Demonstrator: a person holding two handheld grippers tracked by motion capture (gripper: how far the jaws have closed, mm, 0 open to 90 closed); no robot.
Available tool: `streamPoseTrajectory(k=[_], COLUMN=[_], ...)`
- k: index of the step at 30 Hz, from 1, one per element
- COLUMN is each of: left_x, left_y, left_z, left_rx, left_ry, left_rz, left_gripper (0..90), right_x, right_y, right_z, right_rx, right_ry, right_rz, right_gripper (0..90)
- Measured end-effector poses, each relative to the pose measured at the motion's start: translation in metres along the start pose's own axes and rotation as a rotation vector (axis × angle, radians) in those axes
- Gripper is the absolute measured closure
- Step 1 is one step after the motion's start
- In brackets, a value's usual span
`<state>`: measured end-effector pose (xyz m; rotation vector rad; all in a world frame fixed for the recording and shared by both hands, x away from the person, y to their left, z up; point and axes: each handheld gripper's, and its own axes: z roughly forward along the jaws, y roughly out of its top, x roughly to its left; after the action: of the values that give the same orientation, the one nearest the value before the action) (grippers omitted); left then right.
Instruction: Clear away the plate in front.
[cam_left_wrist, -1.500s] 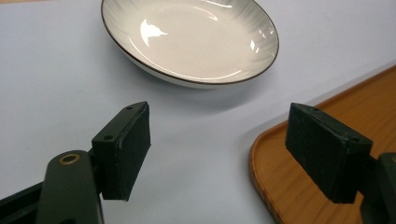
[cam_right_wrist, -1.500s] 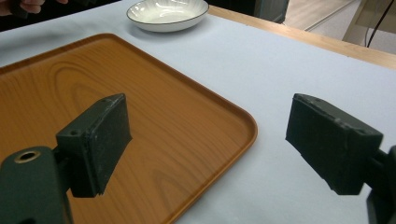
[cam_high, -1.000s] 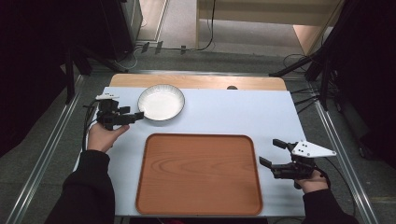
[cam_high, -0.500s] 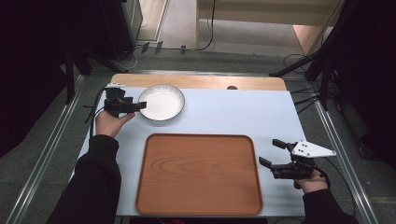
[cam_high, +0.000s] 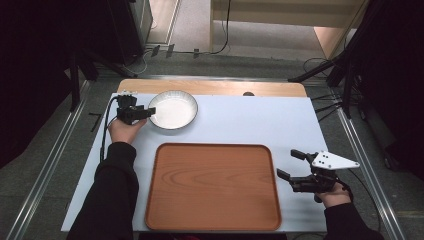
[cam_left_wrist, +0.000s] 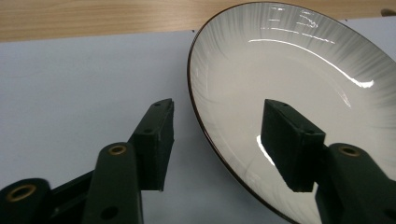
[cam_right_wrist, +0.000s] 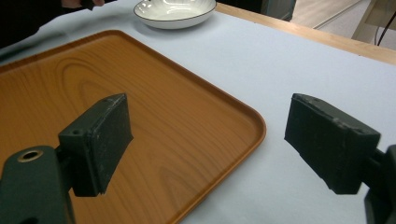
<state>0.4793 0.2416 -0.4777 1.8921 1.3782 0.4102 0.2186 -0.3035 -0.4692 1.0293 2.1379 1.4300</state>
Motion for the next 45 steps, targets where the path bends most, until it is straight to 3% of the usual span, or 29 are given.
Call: streamPoseTrajectory(k=[1, 4, 6, 12, 15, 16, 23, 27, 30, 31, 33, 34, 35, 38, 40, 42, 43, 45], left_x=[-0.001, 0.0, 0.002, 0.001, 0.0, 0.002, 0.005, 0.008, 0.012, 0.012, 0.011, 0.009, 0.008, 0.009, 0.01, 0.011, 0.015, 0.015], left_y=[0.0, -0.001, -0.001, -0.003, -0.004, -0.005, -0.005, -0.002, 0.001, 0.001, 0.001, 0.002, 0.003, 0.003, 0.003, 0.003, 0.003, 0.005], left_z=[0.004, 0.007, 0.01, 0.019, 0.022, 0.025, 0.034, 0.036, 0.037, 0.037, 0.036, 0.036, 0.036, 0.035, 0.032, 0.031, 0.029, 0.026], left_rx=[0.001, -0.014, -0.028, -0.066, -0.066, -0.062, -0.075, -0.064, -0.056, -0.056, -0.059, -0.056, -0.055, -0.054, -0.059, -0.057, -0.06, -0.06], left_ry=[0.036, 0.065, 0.063, 0.017, 0.029, 0.026, -0.011, -0.03, -0.052, -0.052, -0.046, -0.023, -0.015, -0.022, -0.043, -0.051, -0.088, -0.096], left_rz=[-0.016, -0.026, -0.048, -0.092, -0.087, -0.114, -0.163, -0.162, -0.216, -0.216, -0.229, -0.231, -0.26, -0.284, -0.315, -0.318, -0.364, -0.376], left_gripper=[50.9, 54.8, 57.6, 67.9, 70.7, 72.0, 71.9, 72.7, 75.6, 77.2, 78.4, 78.7, 79.3, 81.1, 82.5, 83.8, 84.8, 85.7], right_x=[0.0, 0.0, 0.001, 0.002, 0.002, 0.002, 0.002, 0.002, 0.001, 0.001, 0.001, 0.001, 0.001, 0.001, 0.002, 0.002, 0.002, 0.002], right_y=[0.0, 0.0, 0.0, -0.001, -0.002, -0.002, -0.002, -0.003, -0.003, -0.003, -0.002, -0.002, -0.002, -0.002, -0.002, -0.003, -0.003, -0.003], right_z=[0.0, 0.0, 0.0, 0.0, 0.0, -0.001, -0.001, -0.001, 0.001, 0.001, 0.001, 0.001, 0.001, 0.0, -0.001, -0.001, 0.0, 0.0], right_rx=[0.002, 0.004, 0.005, 0.014, 0.016, 0.014, 0.019, 0.03, 0.031, 0.031, 0.035, 0.037, 0.036, 0.031, 0.031, 0.033, 0.035, 0.038], right_ry=[0.003, 0.0, -0.001, 0.001, 0.001, -0.001, -0.002, -0.005, -0.005, -0.005, -0.001, 0.0, 0.0, -0.007, -0.006, -0.003, -0.003, -0.003], right_rz=[-0.006, -0.005, -0.006, -0.011, -0.014, -0.013, -0.011, -0.019, -0.019, -0.019, -0.022, -0.022, -0.022, -0.024, -0.021, -0.024, -0.026, -0.022], right_gripper=[15.5, 15.5, 15.5, 15.5, 15.5, 15.5, 15.6, 15.6, 15.6, 15.6, 15.6, 15.6, 15.6, 15.6, 15.6, 15.6, 15.6, 15.6])
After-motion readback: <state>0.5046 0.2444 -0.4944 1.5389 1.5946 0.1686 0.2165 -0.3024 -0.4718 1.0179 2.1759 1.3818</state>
